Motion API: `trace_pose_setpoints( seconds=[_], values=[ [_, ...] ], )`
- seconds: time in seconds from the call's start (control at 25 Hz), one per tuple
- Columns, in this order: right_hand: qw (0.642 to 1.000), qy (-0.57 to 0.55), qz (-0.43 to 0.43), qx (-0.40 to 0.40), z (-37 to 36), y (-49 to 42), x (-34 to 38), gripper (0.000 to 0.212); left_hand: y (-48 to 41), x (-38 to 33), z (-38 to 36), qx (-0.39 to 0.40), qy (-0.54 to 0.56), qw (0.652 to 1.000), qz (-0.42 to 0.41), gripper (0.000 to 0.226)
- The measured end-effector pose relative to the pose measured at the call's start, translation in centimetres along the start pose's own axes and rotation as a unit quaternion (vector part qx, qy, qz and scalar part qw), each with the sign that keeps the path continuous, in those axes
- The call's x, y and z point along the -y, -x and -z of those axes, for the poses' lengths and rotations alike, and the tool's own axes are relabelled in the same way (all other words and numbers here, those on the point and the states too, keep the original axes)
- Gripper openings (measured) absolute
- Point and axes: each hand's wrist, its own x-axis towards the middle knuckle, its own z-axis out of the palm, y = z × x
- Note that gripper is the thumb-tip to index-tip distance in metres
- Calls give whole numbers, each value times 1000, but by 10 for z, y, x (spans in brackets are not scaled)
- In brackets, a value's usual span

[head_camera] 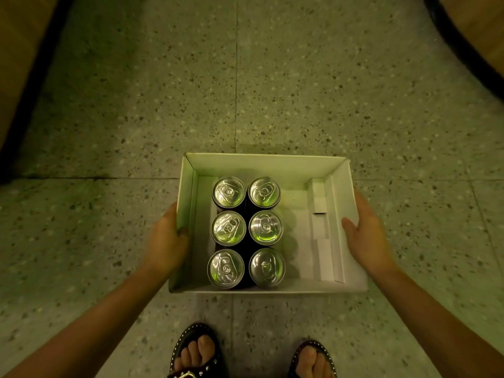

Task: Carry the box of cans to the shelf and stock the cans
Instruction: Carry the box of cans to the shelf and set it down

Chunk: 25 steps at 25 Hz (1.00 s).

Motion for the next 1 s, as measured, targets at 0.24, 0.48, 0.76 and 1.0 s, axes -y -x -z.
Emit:
trace_pose_setpoints(
  seconds=[0.24,0.48,0.76,1.0],
  values=[
    [999,6,27,-20,77,-30,93,56,2,-104,91,-38,-16,998,-54,44],
    [996,11,80,-24,247,-9,284,52,74,-267,263,-39,-23,997,-68,46],
    [993,57,98,-20,451,42,494,55,183,-450,472,-28,-16,996,-84,37],
    [985,121,112,-44,569,65,635,47,239,-566,611,-28,-15,993,-111,30]
  ],
)
